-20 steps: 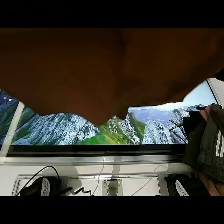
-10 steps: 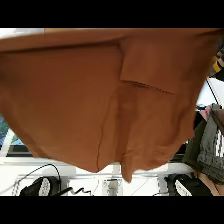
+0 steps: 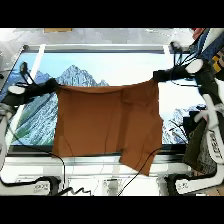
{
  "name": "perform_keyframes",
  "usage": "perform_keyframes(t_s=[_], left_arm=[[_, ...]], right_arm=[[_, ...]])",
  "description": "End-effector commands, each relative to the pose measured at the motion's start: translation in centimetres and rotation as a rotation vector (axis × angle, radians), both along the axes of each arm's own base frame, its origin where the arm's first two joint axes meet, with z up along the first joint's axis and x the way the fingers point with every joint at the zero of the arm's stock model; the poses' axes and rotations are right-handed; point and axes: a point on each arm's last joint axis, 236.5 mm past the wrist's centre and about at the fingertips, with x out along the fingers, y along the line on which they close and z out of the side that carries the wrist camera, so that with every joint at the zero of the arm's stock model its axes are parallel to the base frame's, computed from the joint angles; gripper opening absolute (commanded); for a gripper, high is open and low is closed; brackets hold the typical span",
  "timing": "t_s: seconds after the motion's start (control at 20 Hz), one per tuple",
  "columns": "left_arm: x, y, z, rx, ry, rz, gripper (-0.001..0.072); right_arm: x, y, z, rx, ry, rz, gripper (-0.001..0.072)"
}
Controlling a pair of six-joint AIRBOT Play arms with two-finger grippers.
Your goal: Fold the clothes and pants, and hang the long-sleeved shirts on hangers.
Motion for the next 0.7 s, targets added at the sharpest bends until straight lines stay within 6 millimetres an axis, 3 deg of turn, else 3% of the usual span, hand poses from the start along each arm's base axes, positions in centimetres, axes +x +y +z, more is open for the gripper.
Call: perform_keyframes(t_s=[0.0, 0.1, 0.2, 0.3, 0.5, 0.65], left_arm=[[1.5, 0.5, -4.3, -0.046, 0.065, 0.049, 0.0017], [1.4, 0.1, -3.8, -0.062, 0.071, 0.024, 0.0017], [0.0, -1.3, -3.6, -0.11, 0.122, -0.061, 0.0017], [-2.6, -2.1, -4.1, -0.148, 0.207, -0.159, 0.0016], [-7.6, 0.2, -6.0, -0.202, 0.418, -0.184, 0.0016], [-10.4, 0.9, -6.8, -0.185, 0.514, -0.237, 0.0017]], right_arm=[[2.2, -0.5, -4.8, 0.03, 0.041, -0.076, 0.0008], [2.3, -0.8, -4.5, 0.039, 0.041, -0.095, 0.0008], [0.8, -0.9, -4.9, 0.038, 0.102, -0.072, 0.0009], [-1.8, -1.1, -5.9, 0.031, 0.215, -0.033, 0.0009], [-8.2, -3.1, -8.1, -0.063, 0.476, 0.049, 0.0009], [-11.6, -4.3, -8.6, -0.111, 0.615, 0.084, 0.0009]])
